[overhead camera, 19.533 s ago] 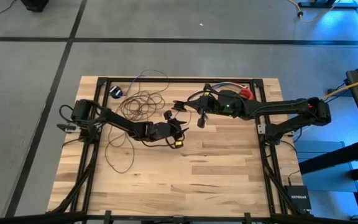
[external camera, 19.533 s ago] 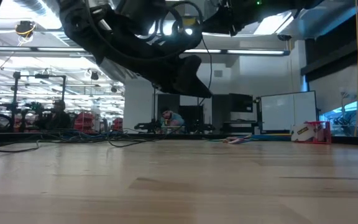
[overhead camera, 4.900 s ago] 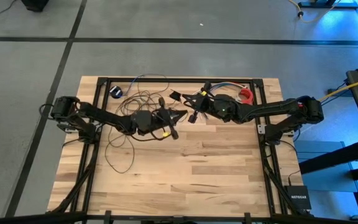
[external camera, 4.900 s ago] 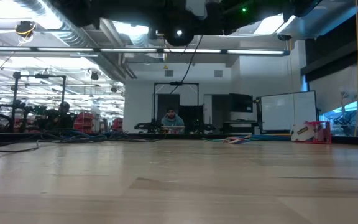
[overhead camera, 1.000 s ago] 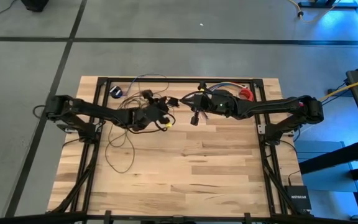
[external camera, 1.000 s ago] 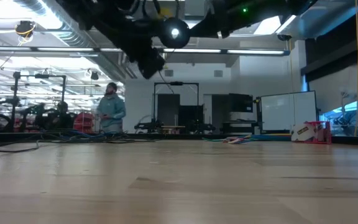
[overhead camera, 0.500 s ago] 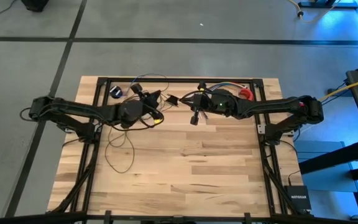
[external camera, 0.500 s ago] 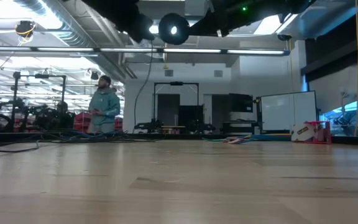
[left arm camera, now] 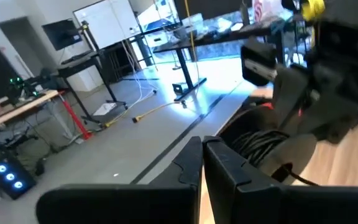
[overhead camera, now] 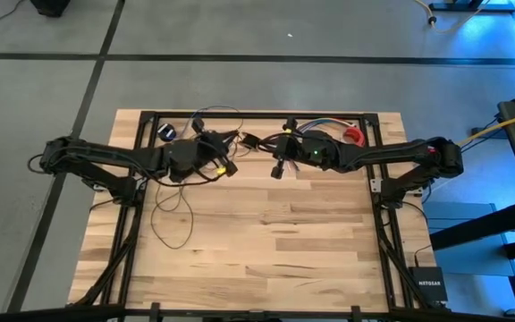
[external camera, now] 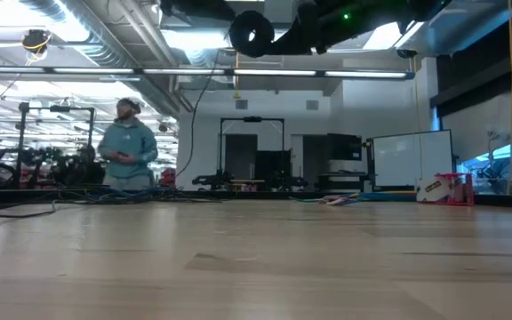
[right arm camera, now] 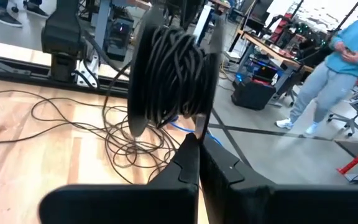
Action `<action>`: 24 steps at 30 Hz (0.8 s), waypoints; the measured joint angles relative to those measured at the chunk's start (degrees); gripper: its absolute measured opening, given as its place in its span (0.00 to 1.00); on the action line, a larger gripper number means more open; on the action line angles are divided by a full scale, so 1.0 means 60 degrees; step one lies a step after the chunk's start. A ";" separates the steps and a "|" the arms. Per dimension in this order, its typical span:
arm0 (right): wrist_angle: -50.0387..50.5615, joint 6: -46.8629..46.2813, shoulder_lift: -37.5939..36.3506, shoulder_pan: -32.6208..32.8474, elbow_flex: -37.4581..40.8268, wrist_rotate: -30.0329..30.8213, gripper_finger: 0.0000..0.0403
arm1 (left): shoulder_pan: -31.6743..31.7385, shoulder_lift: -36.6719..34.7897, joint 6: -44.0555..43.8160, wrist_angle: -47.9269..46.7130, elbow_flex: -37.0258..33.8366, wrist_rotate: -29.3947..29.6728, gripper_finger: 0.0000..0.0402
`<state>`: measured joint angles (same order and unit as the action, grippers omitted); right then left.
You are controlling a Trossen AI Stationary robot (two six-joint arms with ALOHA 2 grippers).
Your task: Coiling cords
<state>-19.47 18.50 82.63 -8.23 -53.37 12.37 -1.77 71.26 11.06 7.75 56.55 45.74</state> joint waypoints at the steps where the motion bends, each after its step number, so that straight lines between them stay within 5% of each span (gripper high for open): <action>1: 0.0005 0.0000 0.0000 -0.0002 0.0001 0.0004 0.01 | 0.0003 0.0000 -0.0065 0.0068 0.0024 -0.0011 0.01; 24: 0.0066 -0.0005 0.0022 -0.0018 0.0023 0.0113 0.00 | 0.0116 0.1039 0.0012 0.0451 0.0048 -0.1129 0.01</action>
<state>-19.07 18.47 82.76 -8.34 -53.23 13.05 -1.08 77.50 11.13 10.46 56.84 38.96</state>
